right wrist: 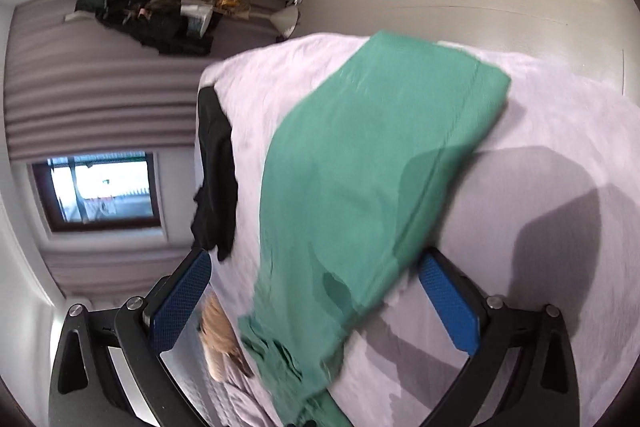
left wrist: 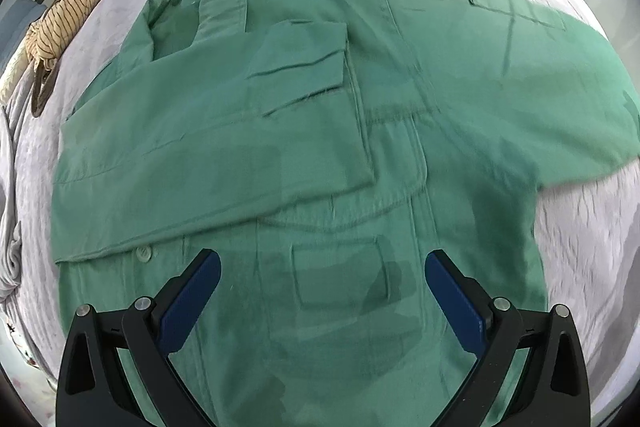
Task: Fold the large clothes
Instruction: 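Fold the held sleeve across the shirt front with the right gripper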
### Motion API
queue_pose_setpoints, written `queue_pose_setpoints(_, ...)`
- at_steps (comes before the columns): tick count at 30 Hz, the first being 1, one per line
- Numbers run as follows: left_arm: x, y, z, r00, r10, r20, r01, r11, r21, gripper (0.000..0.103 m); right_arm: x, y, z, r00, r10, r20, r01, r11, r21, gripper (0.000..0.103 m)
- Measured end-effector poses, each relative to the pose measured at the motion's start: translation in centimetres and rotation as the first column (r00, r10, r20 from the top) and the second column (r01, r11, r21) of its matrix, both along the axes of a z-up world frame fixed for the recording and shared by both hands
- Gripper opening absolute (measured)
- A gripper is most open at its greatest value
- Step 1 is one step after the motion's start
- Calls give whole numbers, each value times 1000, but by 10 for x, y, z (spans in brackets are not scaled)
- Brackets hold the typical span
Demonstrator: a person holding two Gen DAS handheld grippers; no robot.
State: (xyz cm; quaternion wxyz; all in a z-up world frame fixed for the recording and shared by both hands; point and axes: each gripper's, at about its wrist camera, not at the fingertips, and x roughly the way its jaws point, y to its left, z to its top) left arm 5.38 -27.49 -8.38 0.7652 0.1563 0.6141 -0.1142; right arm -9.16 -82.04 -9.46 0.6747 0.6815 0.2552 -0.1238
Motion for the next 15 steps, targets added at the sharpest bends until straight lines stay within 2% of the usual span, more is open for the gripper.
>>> queue_pose_setpoints(4, 14, -8, -7, 1000, 15, 8, -15, 1000, -21, 102, 6, -16, -7, 998, -62, 11, 62, 998, 31, 101)
queue_pose_setpoints(5, 16, -12, -9, 1000, 19, 5, -19, 999, -32, 102, 6, -19, -7, 997, -76, 24, 75, 996, 41, 94)
queue_pose_setpoints(6, 19, -14, -12, 1000, 21, 3, -21, 999, -38, 102, 7, -22, -8, 996, -83, 25, 81, 995, 52, 78)
queue_pose_setpoints(7, 21, -18, -15, 1000, 23, 2, -23, 999, -39, 102, 9, -24, -10, 996, -84, 16, 83, 994, 71, 68)
queue_pose_setpoints(8, 22, -22, -19, 1000, 24, -2, -24, 999, -42, 102, 9, -25, -12, 996, -83, 13, 81, 993, 83, 41)
queue_pose_setpoints(9, 23, -24, -21, 1000, 23, -5, -23, 999, -48, 102, 11, -26, -14, 997, -78, 25, 75, 993, 96, 9)
queue_pose_setpoints(10, 24, -28, -24, 1000, 19, -8, -19, 998, -54, 102, 12, -27, -14, 997, -71, 35, 67, 993, 94, 5)
queue_pose_setpoints(13, 20, -41, -30, 1000, -16, 4, 16, 999, -48, 102, 18, -27, 5, 996, -23, 83, 21, 1000, 21, 5)
queue_pose_setpoints(15, 17, -53, -38, 998, -61, 5, 61, 998, -19, 102, 29, -25, 27, 992, 26, 126, -22, 999, -37, 4)
